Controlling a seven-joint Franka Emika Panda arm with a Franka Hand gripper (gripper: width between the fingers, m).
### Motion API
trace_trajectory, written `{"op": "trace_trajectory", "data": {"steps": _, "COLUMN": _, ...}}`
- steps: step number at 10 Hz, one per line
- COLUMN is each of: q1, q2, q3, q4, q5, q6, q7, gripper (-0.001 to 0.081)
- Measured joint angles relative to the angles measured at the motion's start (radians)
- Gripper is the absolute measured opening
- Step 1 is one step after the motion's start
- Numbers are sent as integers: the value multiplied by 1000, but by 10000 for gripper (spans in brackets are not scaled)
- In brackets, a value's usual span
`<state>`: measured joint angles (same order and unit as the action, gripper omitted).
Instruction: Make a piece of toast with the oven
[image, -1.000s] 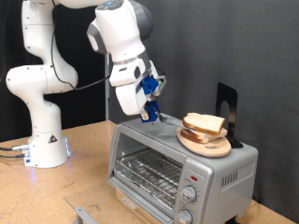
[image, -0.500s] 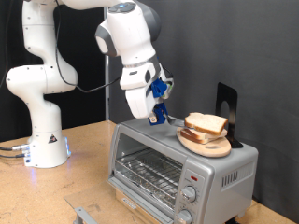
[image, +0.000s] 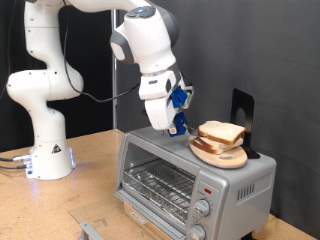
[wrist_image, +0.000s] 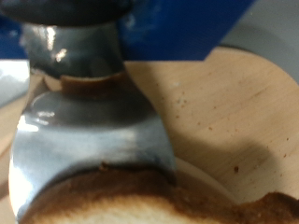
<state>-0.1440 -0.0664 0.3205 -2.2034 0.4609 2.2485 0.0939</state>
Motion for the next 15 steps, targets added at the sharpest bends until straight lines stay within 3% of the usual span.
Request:
{"op": "trace_trajectory", "data": {"steps": 2, "q1": 0, "q2": 3, "q3": 8, "q4": -1, "q5": 10, "q6": 17, "q7": -13, "gripper": 490}}
{"op": "trace_trajectory", "data": {"steps": 4, "q1": 0, "q2": -13, "q3": 3, "q4": -22, "q5": 70, "q6": 19, "q7": -97, "gripper": 490}}
{"op": "trace_trajectory", "data": {"steps": 9, "q1": -4, "q2": -144, "q3": -37, "q4": -131, "q5": 192, "q6": 31, "q7": -233, "gripper": 490}}
{"op": "trace_trajectory", "data": {"steps": 12, "q1": -4, "q2": -204, "q3": -65, "q4": -164, "q5": 198, "q6": -32, "q7": -271, "gripper": 490}}
{"op": "trace_trajectory", "data": {"steps": 15, "q1": -4, "q2": -210, "q3": -77, "q4": -170, "q5": 232, "q6": -47, "q7": -311, "gripper": 490}}
